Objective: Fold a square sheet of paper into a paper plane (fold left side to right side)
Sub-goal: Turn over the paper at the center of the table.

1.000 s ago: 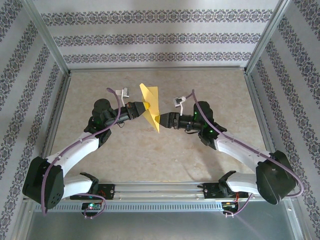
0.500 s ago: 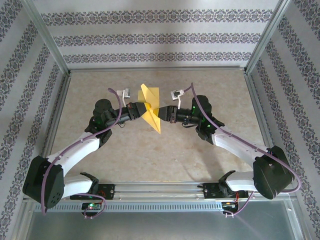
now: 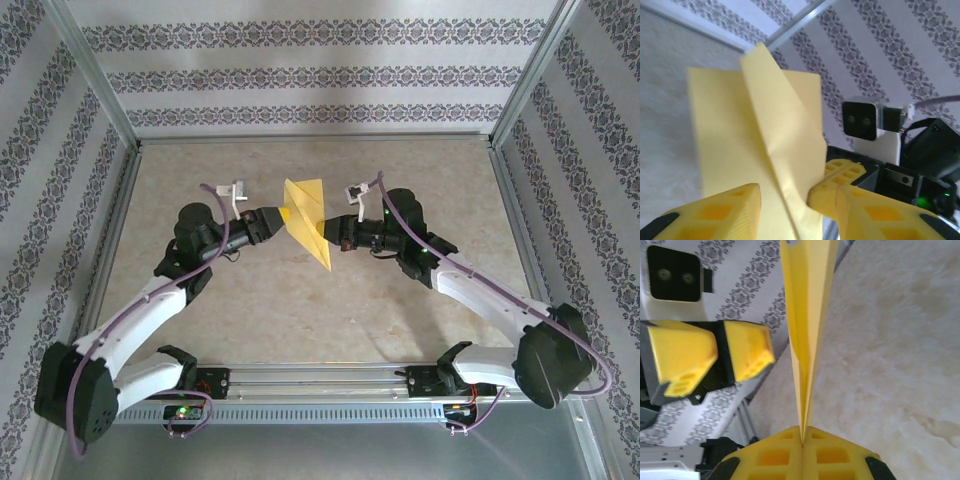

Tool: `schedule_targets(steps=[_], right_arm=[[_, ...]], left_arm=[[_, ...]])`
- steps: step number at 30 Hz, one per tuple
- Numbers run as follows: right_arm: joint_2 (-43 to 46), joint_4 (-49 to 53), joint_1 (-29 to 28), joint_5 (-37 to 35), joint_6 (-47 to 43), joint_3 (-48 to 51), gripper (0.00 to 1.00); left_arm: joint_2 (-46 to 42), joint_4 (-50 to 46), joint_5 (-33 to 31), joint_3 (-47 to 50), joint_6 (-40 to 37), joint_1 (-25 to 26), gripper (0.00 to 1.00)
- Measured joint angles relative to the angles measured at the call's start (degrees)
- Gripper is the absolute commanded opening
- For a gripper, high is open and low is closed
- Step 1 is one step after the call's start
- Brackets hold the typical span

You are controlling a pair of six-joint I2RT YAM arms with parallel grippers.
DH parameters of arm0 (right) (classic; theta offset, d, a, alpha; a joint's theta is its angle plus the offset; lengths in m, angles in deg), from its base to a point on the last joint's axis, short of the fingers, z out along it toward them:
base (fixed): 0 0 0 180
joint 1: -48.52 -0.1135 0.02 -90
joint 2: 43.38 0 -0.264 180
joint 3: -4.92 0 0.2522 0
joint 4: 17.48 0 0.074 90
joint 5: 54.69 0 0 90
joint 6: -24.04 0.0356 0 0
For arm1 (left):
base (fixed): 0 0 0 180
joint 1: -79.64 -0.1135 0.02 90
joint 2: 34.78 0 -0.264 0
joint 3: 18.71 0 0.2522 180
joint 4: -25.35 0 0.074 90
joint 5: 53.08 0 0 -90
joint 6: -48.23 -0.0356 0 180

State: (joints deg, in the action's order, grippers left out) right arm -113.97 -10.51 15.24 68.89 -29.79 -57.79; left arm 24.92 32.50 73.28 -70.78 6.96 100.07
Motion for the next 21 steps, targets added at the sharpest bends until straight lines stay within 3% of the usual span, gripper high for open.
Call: schedule_targets(steps=[5,9,15,21], right_arm=[[1.49,13.75,-4.24,-12.02,-9.03,-4.7,0.02],[-1.81,27.56,-12.35,-30.88,-18.12,-11.98,0.02],[-16.17,42.73,-21.42,-59.04,-27.15,-20.83,0.02],[-33.22,51.82,-25.92,-76.46,-32.3,-25.46,0.0]], left_arm=[[-8.52,-10.01,-9.51,0.68,-4.48,-0.68,0.51],[-15.72,-15.08,-18.71,3.5,-5.51,-0.68,0.51],[-24.11,-20.72,-30.64,7.96,-5.42,-0.68,0.52],[-27.96,-23.87,-37.0,8.74,-5.35,-0.7,0.52]])
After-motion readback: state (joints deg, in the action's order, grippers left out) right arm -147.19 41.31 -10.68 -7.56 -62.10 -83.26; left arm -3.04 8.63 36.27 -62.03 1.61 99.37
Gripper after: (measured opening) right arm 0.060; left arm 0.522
